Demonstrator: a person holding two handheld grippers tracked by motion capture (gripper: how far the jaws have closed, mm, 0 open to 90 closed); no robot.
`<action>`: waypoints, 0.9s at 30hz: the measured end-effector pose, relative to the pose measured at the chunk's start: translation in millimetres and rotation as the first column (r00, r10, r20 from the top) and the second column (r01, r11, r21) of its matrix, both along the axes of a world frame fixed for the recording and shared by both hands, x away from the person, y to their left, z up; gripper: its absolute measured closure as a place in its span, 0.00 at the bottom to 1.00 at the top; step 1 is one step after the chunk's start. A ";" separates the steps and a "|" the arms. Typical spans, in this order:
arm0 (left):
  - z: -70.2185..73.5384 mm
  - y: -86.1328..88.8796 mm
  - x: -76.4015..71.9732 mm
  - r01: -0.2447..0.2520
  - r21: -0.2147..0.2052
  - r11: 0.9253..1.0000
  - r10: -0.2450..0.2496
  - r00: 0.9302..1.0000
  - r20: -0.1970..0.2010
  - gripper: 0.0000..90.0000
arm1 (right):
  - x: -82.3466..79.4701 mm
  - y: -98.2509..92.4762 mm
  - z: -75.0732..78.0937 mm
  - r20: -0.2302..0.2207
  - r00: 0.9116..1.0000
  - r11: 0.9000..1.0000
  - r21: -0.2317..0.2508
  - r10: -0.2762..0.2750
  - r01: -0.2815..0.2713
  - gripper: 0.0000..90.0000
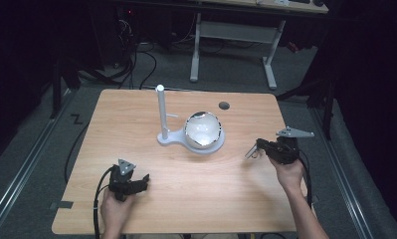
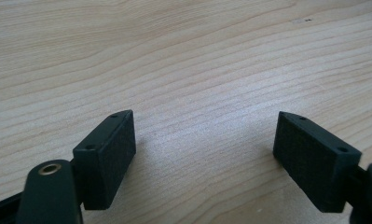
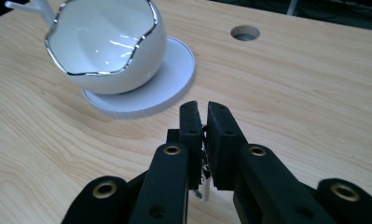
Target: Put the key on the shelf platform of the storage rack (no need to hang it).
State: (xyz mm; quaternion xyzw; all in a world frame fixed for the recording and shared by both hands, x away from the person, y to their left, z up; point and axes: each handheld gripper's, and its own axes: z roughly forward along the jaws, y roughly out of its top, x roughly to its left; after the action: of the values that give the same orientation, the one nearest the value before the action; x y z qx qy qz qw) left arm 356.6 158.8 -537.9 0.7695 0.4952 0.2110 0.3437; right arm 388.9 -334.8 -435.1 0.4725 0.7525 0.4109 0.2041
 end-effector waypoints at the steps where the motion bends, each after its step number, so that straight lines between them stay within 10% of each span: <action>1: 0.0 0.0 0.0 0.000 0.000 1.000 0.000 1.000 0.000 0.24 | -1.2 3.3 4.5 0.007 1.000 1.000 -0.001 0.008 -0.008 0.95; 27: 0.0 0.0 0.0 0.000 0.000 1.000 0.000 1.000 0.000 0.24 | 1.2 63.4 47.2 0.043 0.982 0.982 0.027 0.185 -0.187 0.95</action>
State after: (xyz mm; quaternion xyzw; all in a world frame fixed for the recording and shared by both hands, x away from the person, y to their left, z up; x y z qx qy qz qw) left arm 356.6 158.9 -537.9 0.7695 0.4951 0.2109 0.3439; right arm 390.1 -271.3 -387.9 0.3948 0.7825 0.4494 0.1727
